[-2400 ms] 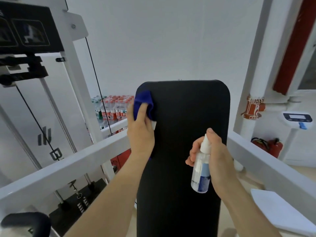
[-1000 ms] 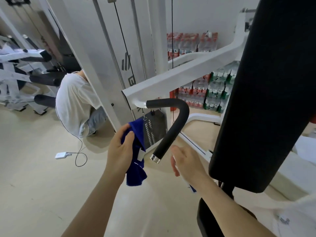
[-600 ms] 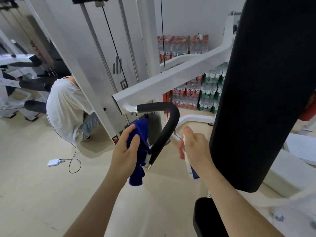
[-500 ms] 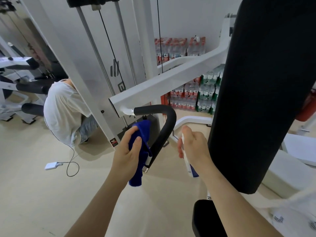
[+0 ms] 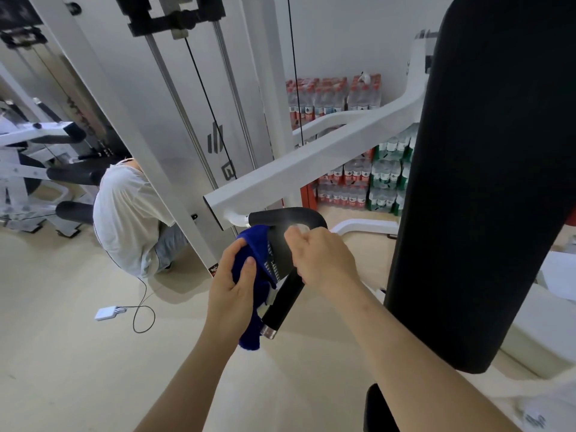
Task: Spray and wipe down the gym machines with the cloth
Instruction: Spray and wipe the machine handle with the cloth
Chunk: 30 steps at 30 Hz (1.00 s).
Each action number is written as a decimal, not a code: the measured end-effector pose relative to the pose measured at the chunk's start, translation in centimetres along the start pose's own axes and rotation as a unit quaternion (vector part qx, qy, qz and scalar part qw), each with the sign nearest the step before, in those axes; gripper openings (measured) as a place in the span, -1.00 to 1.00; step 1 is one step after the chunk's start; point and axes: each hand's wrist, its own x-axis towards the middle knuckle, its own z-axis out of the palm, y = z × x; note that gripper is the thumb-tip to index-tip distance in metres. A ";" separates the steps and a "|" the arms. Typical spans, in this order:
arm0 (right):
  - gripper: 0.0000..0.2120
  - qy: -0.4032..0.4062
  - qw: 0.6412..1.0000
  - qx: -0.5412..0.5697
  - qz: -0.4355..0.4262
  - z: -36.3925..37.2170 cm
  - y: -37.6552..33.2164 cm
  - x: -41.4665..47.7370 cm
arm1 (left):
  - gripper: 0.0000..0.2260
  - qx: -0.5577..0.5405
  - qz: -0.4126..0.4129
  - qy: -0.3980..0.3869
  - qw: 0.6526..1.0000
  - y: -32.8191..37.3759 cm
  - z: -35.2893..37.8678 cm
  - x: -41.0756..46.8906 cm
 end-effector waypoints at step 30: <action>-0.92 -0.014 0.976 0.208 0.071 -2.5 0.5 2.3 | -0.64 -0.038 -0.014 -0.219 0.975 6.3 -1.0 9.2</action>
